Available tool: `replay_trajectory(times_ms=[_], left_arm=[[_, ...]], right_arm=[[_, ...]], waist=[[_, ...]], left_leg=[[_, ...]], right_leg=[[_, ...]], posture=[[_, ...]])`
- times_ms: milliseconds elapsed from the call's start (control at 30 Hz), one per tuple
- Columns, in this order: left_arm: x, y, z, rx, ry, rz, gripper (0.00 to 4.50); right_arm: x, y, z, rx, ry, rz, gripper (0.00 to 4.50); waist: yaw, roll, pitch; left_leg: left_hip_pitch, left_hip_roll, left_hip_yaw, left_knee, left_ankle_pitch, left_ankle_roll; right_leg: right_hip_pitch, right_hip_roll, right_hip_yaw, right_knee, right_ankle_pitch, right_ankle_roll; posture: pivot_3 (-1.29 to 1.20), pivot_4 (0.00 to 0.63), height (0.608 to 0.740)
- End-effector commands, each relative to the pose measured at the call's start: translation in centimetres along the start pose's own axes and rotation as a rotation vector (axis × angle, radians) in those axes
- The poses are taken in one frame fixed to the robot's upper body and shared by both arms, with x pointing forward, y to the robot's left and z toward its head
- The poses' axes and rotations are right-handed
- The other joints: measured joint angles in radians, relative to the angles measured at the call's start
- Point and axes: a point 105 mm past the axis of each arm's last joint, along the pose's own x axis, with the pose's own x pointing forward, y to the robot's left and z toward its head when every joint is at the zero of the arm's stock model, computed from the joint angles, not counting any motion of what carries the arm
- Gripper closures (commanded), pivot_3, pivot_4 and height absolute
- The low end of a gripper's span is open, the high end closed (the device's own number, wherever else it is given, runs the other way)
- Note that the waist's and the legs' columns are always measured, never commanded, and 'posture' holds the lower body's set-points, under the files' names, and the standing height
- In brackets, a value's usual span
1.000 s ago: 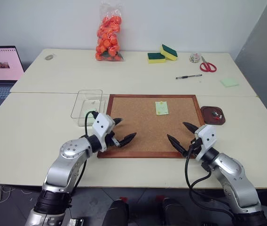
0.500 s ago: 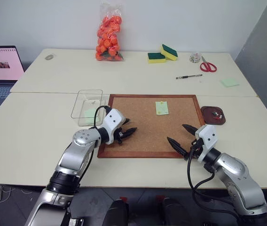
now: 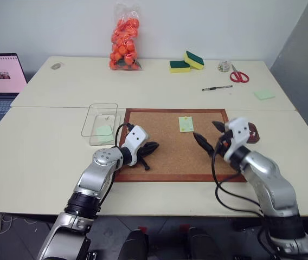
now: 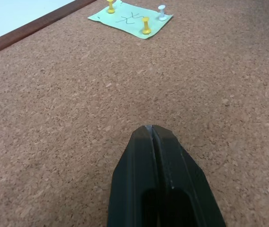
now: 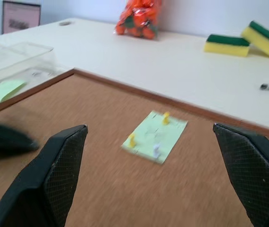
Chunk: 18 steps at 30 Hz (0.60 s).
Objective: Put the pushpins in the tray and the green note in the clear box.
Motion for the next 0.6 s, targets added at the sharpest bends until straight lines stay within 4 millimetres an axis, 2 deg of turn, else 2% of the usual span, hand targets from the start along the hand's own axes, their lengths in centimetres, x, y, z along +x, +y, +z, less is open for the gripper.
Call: replay_trajectory(times_ms=[33, 267, 600], left_arm=[[0.1, -0.5, -0.4, 0.010, 0.030, -0.022, 4.46], [0.1, -0.7, -0.3, 0.013, 0.030, -0.024, 4.46], [-0.3, -1.2, -0.6, 0.022, 0.039, -0.039, 4.46]], right_arm=[[1.8, -1.7, 1.0, -0.001, -0.010, -0.020, 0.00], [6.1, -3.3, 0.3, -0.009, 0.070, -0.039, 0.00], [9.1, -2.4, -1.5, 0.016, 0.108, -0.018, 0.00]], waist=[[0.000, 0.000, 0.000], [-0.001, 0.000, 0.000], [-0.003, 0.000, 0.000]], left_leg=[[0.000, 0.000, 0.000, 0.000, 0.000, 0.000], [0.000, 0.000, 0.000, 0.000, 0.000, 0.000], [0.000, -0.001, 0.001, -0.001, 0.000, 0.000]], right_leg=[[0.000, 0.000, 0.000, 0.000, 0.000, 0.000], [0.000, -0.001, 0.000, 0.000, 0.000, 0.000], [-0.001, -0.002, 0.000, 0.000, 0.000, 0.000]], posture=[[0.00, 0.150, 0.740], [0.00, 0.150, 0.740], [0.00, 0.150, 0.740]])
